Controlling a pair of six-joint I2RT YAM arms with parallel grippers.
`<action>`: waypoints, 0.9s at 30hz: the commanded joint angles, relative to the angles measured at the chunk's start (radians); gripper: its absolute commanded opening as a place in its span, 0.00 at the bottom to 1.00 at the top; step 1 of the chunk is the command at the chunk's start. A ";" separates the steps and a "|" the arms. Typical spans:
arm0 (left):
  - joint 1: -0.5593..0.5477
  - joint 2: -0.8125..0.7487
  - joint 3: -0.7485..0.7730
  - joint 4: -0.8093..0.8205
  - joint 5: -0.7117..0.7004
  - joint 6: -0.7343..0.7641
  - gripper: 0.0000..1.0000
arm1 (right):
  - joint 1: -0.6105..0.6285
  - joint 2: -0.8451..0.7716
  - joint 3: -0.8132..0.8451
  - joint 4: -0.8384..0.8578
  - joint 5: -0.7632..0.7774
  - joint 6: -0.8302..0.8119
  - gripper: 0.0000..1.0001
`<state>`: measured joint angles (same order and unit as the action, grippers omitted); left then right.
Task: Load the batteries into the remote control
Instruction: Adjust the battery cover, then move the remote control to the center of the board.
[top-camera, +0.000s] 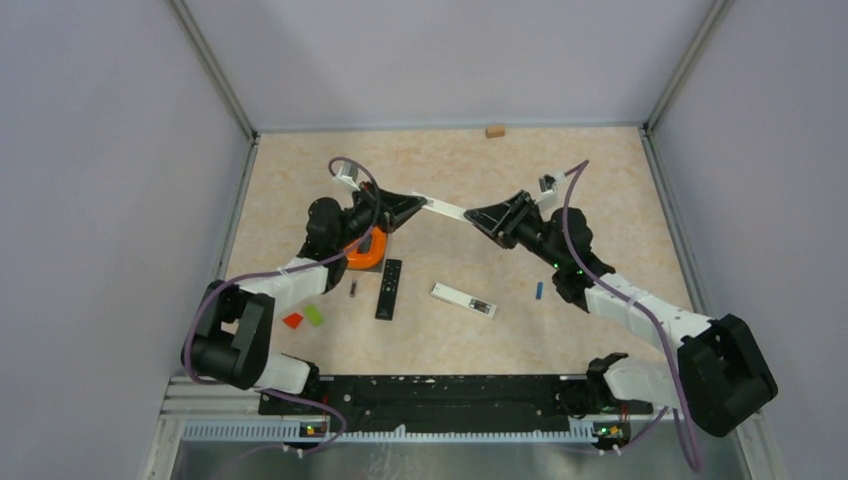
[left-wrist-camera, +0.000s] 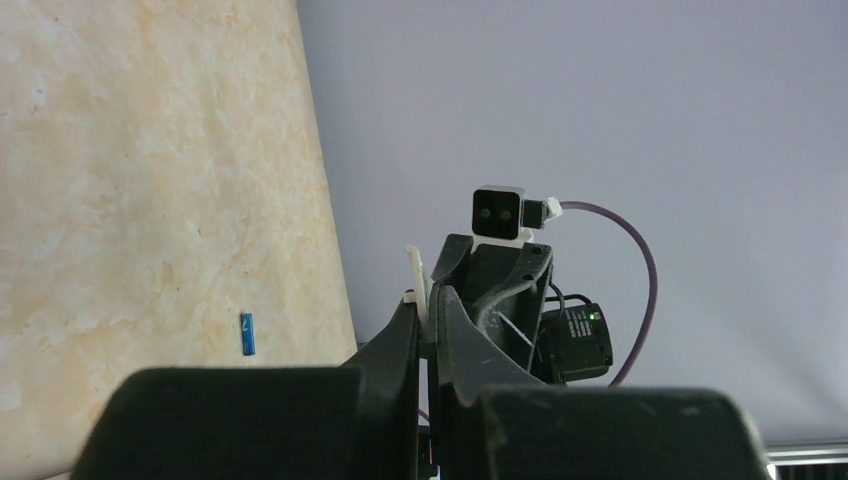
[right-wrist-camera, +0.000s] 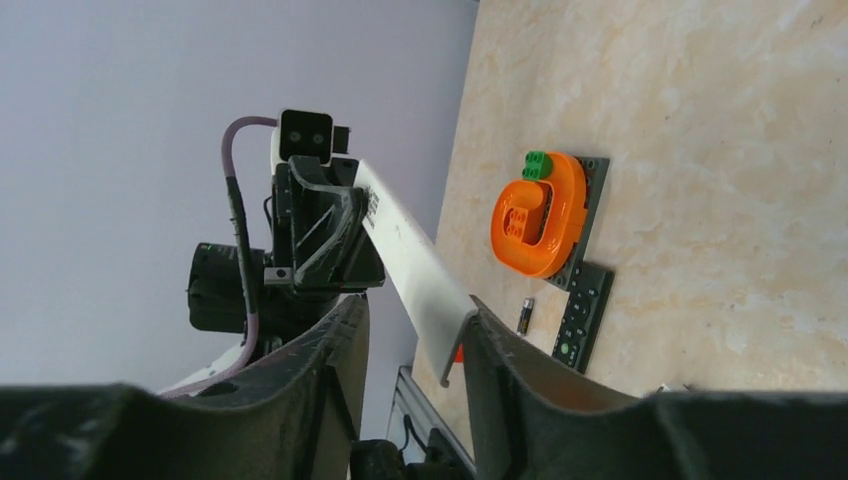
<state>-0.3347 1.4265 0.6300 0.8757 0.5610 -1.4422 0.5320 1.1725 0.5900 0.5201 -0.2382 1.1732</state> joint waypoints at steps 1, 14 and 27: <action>-0.003 -0.037 -0.010 0.066 0.038 0.005 0.00 | -0.021 0.019 0.044 0.096 -0.057 0.018 0.33; -0.004 -0.131 0.066 -0.558 -0.048 0.431 0.84 | -0.043 -0.083 0.123 -0.513 -0.016 -0.201 0.00; -0.279 -0.111 0.109 -1.019 -0.126 0.646 0.86 | -0.094 -0.157 0.198 -0.877 0.443 -0.383 0.00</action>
<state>-0.5316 1.3067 0.7338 -0.0544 0.4805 -0.7822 0.4648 1.0409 0.7174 -0.2947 0.0719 0.8543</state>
